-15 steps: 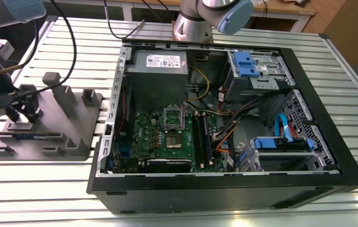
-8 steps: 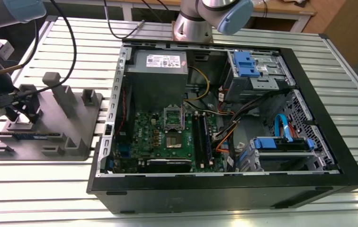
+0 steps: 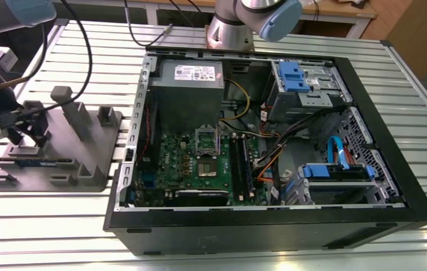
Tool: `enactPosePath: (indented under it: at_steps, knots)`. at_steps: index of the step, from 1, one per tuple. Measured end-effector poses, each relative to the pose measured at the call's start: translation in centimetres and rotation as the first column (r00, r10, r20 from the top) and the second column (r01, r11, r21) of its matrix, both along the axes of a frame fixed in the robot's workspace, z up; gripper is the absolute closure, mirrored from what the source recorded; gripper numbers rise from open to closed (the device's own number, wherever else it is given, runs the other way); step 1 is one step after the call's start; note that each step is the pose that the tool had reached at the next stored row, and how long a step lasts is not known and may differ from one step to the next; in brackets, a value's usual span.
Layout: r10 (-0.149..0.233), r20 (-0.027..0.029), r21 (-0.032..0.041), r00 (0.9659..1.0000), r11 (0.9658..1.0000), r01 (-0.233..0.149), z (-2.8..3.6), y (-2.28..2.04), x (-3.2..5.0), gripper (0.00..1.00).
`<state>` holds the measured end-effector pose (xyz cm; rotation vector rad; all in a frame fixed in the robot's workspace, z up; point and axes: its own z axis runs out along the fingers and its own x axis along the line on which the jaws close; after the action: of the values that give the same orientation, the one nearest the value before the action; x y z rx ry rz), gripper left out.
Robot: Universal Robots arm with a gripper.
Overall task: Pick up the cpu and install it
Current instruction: 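Pick up the cpu and move it towards the insertion slot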
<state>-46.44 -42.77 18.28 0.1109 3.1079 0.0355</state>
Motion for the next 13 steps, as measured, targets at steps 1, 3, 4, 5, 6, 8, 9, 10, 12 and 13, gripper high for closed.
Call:
enactPosePath:
  at_steps: [1,3,4,5,6,8,9,10,12,13]
  knots:
    - [0.0,-0.0001,0.0,1.0,1.0,0.0,0.0,0.0,0.03,0.45]
    - [0.0,-0.0001,0.0001,1.0,1.0,0.0,0.0,0.0,0.03,0.45]
    - [0.0,-0.0001,0.0001,1.0,1.0,0.0,0.02,0.0,0.03,0.45]
    - [0.0,-0.0001,0.0001,1.0,1.0,0.0,0.04,0.0,0.04,0.45]
    - [0.0,-0.0001,0.0001,1.0,1.0,0.0,0.07,0.0,0.04,0.45]
    - [0.0,-0.0002,0.0,1.0,1.0,0.0,0.1,0.0,0.04,0.45]
    - [0.0,-0.0004,0.0,1.0,1.0,0.0,0.12,-0.01,0.02,0.45]
    - [0.0,-0.0003,0.0,1.0,1.0,0.0,0.11,-0.01,0.02,0.45]
    - [0.0,-0.0002,0.0001,1.0,1.0,0.0,0.11,0.0,0.02,0.45]
    - [0.0,-0.0001,0.0001,1.0,1.0,0.0,0.1,0.0,0.02,0.45]
